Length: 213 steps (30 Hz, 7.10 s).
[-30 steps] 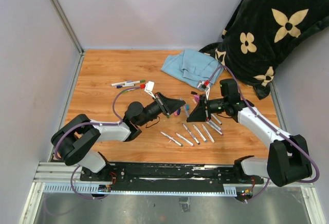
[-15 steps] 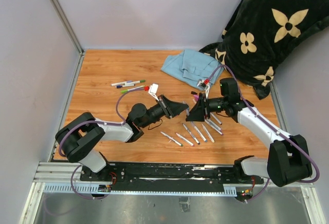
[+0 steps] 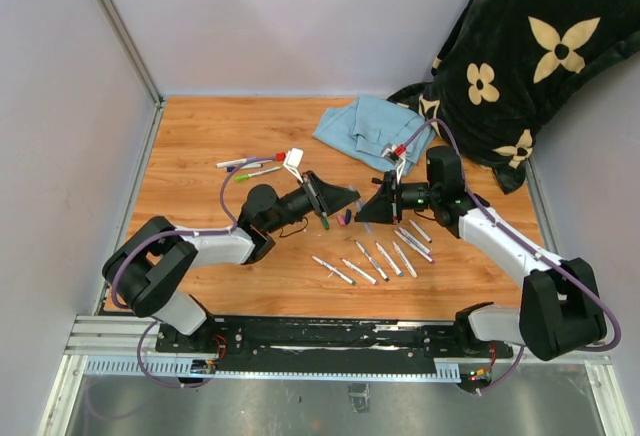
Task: Open the pen caps
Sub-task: Open the pen cap from the pen, then place the pen at the center of the board, then place the pen cap at the center of the board, then pick up the pen from the center of the board.
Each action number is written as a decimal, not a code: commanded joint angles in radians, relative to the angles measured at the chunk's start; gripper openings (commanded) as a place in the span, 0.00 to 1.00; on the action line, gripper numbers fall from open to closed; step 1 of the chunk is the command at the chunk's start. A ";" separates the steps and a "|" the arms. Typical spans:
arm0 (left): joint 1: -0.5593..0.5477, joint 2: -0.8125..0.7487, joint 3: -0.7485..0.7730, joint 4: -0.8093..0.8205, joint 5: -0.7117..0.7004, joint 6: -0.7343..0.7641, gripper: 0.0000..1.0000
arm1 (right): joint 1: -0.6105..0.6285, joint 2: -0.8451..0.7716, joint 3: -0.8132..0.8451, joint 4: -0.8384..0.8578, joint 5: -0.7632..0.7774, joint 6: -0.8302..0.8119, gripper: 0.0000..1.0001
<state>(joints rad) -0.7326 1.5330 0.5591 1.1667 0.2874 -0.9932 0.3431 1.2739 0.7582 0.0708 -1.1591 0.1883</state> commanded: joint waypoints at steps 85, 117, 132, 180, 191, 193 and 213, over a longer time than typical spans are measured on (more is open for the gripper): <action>0.236 -0.833 -0.379 -1.135 -0.407 -0.143 0.00 | 0.735 0.484 0.244 -0.427 1.059 0.022 0.31; 0.037 -0.377 -0.130 -1.143 -0.542 -0.132 0.00 | 0.176 0.093 0.336 -0.722 0.222 -0.577 0.59; 0.013 -0.194 -0.009 -1.209 -0.607 -0.060 0.08 | 0.122 0.078 0.337 -0.722 0.222 -0.580 0.62; 0.013 -0.446 -0.006 -1.154 -0.685 0.316 0.56 | 0.065 0.050 0.328 -0.722 0.173 -0.576 0.64; 0.013 -0.578 -0.023 -1.081 -0.666 0.506 0.81 | 0.060 0.047 0.327 -0.722 0.167 -0.577 0.64; 0.013 -0.591 -0.021 -1.077 -0.670 0.532 0.85 | 0.058 0.046 0.327 -0.722 0.164 -0.577 0.64; 0.015 -0.457 0.163 -1.180 -0.791 0.913 0.99 | 0.044 0.040 0.326 -0.722 0.150 -0.579 0.64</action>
<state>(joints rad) -0.7113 1.0210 0.6441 0.0349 -0.4332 -0.2161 0.4068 1.3388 1.1000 -0.6338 -0.9802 -0.3717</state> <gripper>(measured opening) 0.992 0.635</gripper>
